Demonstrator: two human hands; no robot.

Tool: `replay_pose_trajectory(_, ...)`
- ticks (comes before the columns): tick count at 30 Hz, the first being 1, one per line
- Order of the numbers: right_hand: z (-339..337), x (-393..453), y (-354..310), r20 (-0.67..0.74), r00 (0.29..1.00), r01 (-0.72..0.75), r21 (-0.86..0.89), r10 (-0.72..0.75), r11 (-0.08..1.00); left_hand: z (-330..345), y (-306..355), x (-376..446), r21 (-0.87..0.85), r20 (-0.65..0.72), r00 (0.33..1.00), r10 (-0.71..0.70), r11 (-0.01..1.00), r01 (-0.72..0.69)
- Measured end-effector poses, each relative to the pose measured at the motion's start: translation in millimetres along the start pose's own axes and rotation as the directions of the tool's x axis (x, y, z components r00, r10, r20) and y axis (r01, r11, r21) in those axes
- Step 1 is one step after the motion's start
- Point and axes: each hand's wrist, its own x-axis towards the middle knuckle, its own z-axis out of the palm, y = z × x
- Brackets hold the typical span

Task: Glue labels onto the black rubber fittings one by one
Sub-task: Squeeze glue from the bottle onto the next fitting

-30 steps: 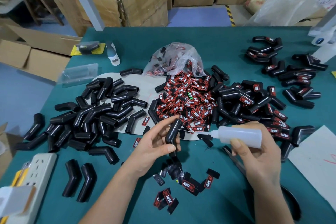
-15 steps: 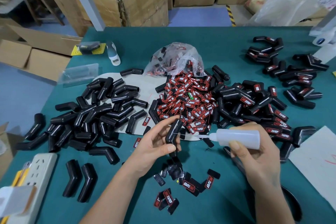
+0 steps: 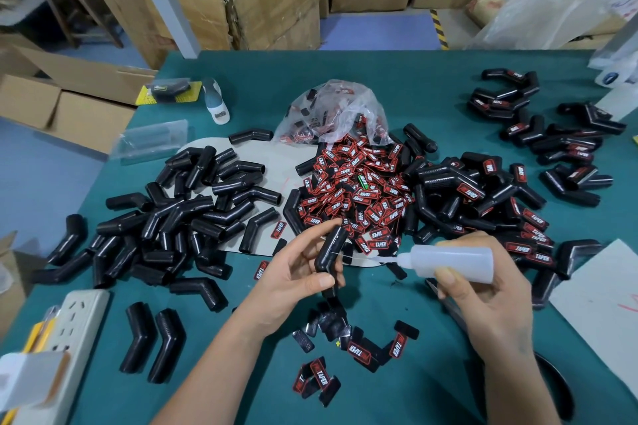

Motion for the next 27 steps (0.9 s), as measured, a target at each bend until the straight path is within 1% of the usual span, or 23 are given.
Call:
replay_pose_trajectory(6, -0.9, -0.4, 1.7, -0.017, 1.000, -0.008, 0.007, 0.008, 1.000, 1.4, 0.9, -0.3, -0.008, -0.004, 1.000, 0.001, 1.000, -0.001)
replay_pose_trajectory(9, 0.0, -0.8, 1.5, 0.010, 1.000, 0.016, -0.004, -0.016, 1.000, 1.4, 1.0, -0.6, -0.002, -0.005, 1.000, -0.003, 1.000, 0.002)
replay_pose_trajectory(17, 0.2, -0.2, 2.0, 0.017, 0.999, 0.030, -0.014, -0.030, 0.999, 1.9, 2.1, -1.3, -0.001, 0.001, 1.000, -0.001, 1.000, 0.001)
replay_pose_trajectory(27, -0.1, -1.5, 0.7, 0.008, 1.000, -0.016, 0.013, 0.015, 1.000, 1.5, 1.0, -0.9, -0.026, -0.005, 1.000, 0.002, 1.000, -0.002)
